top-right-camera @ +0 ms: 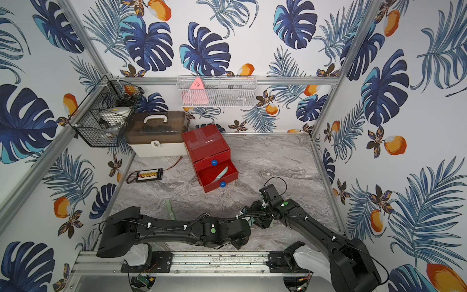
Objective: Place the fruit knives into the drawer by color
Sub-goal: Pick up the fruit knife from the center of the board.
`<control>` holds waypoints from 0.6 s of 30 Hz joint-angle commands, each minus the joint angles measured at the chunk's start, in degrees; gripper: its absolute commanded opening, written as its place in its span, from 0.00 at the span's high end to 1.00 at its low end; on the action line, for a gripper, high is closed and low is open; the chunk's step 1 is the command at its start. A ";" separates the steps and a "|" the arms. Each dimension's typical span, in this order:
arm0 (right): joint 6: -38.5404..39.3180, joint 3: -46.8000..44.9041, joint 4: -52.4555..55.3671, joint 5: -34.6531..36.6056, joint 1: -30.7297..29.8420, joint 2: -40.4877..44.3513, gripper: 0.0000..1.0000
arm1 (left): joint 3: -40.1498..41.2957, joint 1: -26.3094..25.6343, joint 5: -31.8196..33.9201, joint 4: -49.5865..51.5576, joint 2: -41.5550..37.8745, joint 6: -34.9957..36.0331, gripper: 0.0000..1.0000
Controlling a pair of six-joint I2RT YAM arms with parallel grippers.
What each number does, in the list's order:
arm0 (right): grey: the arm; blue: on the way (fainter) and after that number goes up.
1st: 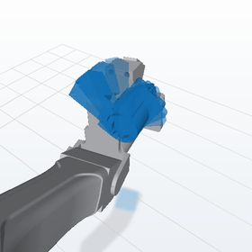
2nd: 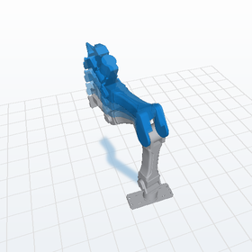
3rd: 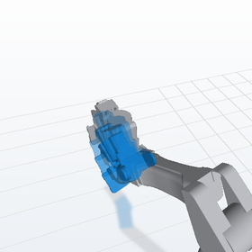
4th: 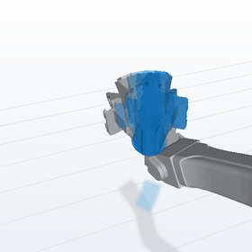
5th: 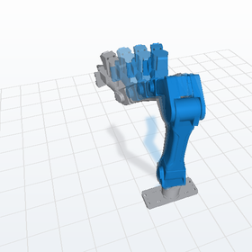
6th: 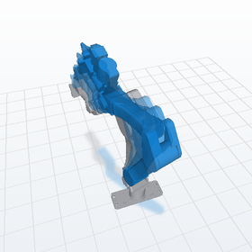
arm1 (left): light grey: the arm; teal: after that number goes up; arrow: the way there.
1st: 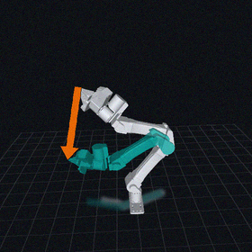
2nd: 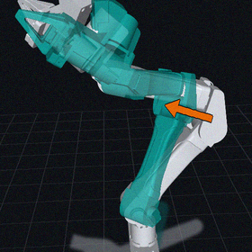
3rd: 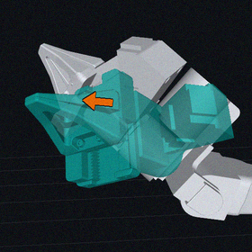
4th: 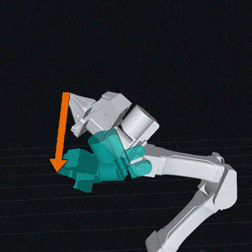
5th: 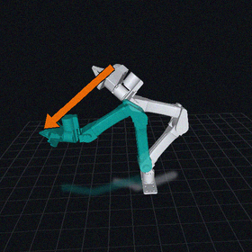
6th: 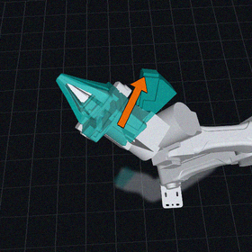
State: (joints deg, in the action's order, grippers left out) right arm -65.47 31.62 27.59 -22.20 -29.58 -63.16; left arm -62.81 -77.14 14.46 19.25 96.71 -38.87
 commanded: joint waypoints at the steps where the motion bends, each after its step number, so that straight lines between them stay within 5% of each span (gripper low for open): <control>1: 1.14 1.76 -1.87 -0.04 -0.05 -1.09 0.61 | -0.91 -0.02 1.01 1.84 0.07 1.86 0.84; 4: 3.05 4.07 -0.34 0.40 -0.04 -1.86 0.87 | -0.91 0.00 1.49 2.02 -0.20 1.78 0.83; 6: 3.71 5.12 0.81 0.94 -0.04 -1.72 0.95 | -1.25 -0.01 1.57 2.18 -0.25 2.11 0.78; 10: 4.10 5.85 1.33 2.24 0.13 -1.14 1.00 | -3.48 -0.02 2.47 4.55 -0.79 3.66 0.34; 12: 4.12 6.00 1.19 2.42 0.23 -1.23 1.00 | -4.51 0.05 3.20 5.93 -1.56 4.40 0.19; 18: 4.65 7.70 0.42 2.53 0.83 -3.18 1.00 | -7.94 0.08 6.99 12.19 -6.82 6.66 0.02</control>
State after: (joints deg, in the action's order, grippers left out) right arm -61.67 38.37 29.69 -20.16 -29.02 -65.78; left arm -69.38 -77.17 18.20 27.22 92.33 -34.44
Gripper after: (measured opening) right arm 0.139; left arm 0.976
